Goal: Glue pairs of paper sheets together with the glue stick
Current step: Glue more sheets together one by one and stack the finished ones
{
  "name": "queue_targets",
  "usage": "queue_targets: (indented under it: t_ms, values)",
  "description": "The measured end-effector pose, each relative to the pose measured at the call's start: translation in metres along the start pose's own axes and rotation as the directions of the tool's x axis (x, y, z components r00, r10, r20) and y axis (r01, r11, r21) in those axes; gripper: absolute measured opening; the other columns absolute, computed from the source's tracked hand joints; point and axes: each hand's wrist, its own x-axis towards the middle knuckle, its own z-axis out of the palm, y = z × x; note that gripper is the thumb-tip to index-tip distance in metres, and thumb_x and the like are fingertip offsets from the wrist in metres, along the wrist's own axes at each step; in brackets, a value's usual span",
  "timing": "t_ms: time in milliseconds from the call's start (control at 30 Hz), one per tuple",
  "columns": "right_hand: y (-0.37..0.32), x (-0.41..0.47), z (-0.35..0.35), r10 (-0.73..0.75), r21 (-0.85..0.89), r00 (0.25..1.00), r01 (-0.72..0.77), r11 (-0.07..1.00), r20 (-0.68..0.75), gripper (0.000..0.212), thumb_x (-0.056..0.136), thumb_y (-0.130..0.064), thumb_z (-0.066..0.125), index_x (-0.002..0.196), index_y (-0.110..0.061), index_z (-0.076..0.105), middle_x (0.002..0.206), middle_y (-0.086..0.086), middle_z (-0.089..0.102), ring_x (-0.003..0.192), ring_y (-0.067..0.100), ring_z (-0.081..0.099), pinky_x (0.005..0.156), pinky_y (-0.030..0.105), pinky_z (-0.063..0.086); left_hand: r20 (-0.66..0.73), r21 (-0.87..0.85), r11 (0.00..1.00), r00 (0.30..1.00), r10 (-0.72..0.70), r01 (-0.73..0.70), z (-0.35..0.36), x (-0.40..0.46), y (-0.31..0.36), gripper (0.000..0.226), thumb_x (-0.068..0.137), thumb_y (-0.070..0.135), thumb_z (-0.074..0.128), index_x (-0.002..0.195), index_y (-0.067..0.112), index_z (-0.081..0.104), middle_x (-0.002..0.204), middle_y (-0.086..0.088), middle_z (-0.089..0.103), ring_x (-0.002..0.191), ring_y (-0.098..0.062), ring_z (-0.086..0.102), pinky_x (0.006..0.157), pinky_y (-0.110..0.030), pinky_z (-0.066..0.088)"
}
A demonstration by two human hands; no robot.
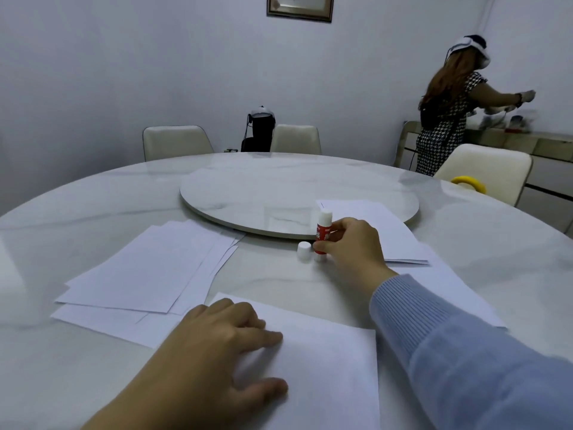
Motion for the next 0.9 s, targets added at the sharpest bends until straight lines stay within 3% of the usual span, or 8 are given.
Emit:
queue_targets:
  t_ms: [67,167,233,367,533,667,767,900]
  values:
    - [-0.003,-0.004,-0.010,0.008,0.031,0.999,-0.007,1.000,-0.036,0.051,0.066,-0.035,0.086,0.109,-0.019,0.063,0.097,-0.005,0.065,0.092,0.016,0.062,0.082,0.034,0.053,-0.007,0.004,1.000,1.000,-0.004,0.004,0.000,-0.002,0.000,0.071,0.063,0.087,0.020,0.126,0.062,0.041,0.113,0.033,0.041,0.113,0.014,0.031,0.097,-0.014,0.024]
    - [-0.008,-0.010,-0.054,-0.013,0.133,0.999,0.019,0.991,-0.044,0.036,0.066,-0.033,0.087,0.091,-0.021,0.065,0.079,-0.006,0.063,0.071,0.008,0.058,0.052,0.014,0.046,-0.020,0.034,0.999,1.000,-0.002,0.003,0.001,-0.004,0.000,0.071,0.065,0.085,0.015,0.129,0.062,0.037,0.112,0.033,0.039,0.110,0.014,0.030,0.097,-0.015,0.024]
    - [0.000,-0.020,-0.094,-0.009,-0.093,0.986,0.025,0.995,0.164,0.026,0.064,-0.030,0.088,0.081,-0.027,0.068,0.074,-0.010,0.065,0.070,0.008,0.059,0.053,0.013,0.040,-0.027,0.050,0.999,1.000,-0.004,0.005,0.001,-0.003,0.002,0.072,0.066,0.084,0.013,0.129,0.060,0.038,0.109,0.032,0.039,0.107,0.012,0.031,0.095,-0.015,0.025]
    - [0.031,-0.058,-0.135,0.171,-0.626,0.857,0.206,0.752,0.486,0.052,0.064,-0.051,0.082,0.112,-0.043,0.065,0.110,-0.025,0.056,0.089,-0.006,0.051,0.078,0.015,0.038,-0.031,0.051,0.998,0.999,-0.021,0.022,0.004,0.000,0.007,0.066,0.071,0.079,0.019,0.128,0.055,0.044,0.105,0.028,0.041,0.106,0.009,0.034,0.095,-0.017,0.026]
    - [0.056,-0.093,-0.130,-0.179,-0.522,0.905,0.374,0.767,0.385,0.013,0.091,-0.040,0.060,0.096,-0.036,0.072,0.095,-0.019,0.069,0.080,-0.003,0.059,0.072,0.016,0.046,-0.040,0.094,0.995,0.999,-0.031,0.034,0.006,0.001,0.015,0.059,0.077,0.072,0.022,0.129,0.054,0.043,0.107,0.026,0.042,0.104,0.007,0.035,0.095,-0.019,0.025]
    - [0.062,-0.099,-0.125,-0.280,-0.578,0.923,0.385,0.720,0.266,0.029,0.095,-0.026,0.051,0.068,-0.024,0.060,0.062,-0.010,0.060,0.060,0.007,0.052,0.057,0.028,0.043,-0.046,0.087,0.995,0.998,-0.049,0.053,0.006,0.001,0.017,0.054,0.083,0.069,0.023,0.129,0.052,0.044,0.108,0.024,0.044,0.105,0.007,0.036,0.096,-0.021,0.024]
    - [0.060,-0.099,-0.127,-0.237,-0.469,0.954,0.298,0.831,0.185,0.019,0.085,-0.032,0.068,0.066,-0.031,0.071,0.055,-0.018,0.062,0.058,0.001,0.056,0.051,0.015,0.041,-0.043,0.058,0.997,0.998,-0.055,0.058,0.007,0.002,0.019,0.054,0.083,0.067,0.025,0.130,0.051,0.045,0.108,0.023,0.045,0.106,0.005,0.036,0.096,-0.021,0.024]
    - [0.062,-0.092,-0.133,-0.046,-0.167,0.996,0.059,0.984,0.080,0.024,0.066,-0.027,0.085,0.050,-0.024,0.068,0.043,-0.012,0.054,0.042,0.004,0.044,0.044,0.019,0.031,-0.060,0.043,0.998,0.997,-0.050,0.052,0.008,0.004,0.020,0.058,0.081,0.066,0.022,0.130,0.049,0.048,0.108,0.021,0.046,0.105,0.003,0.038,0.096,-0.022,0.025]
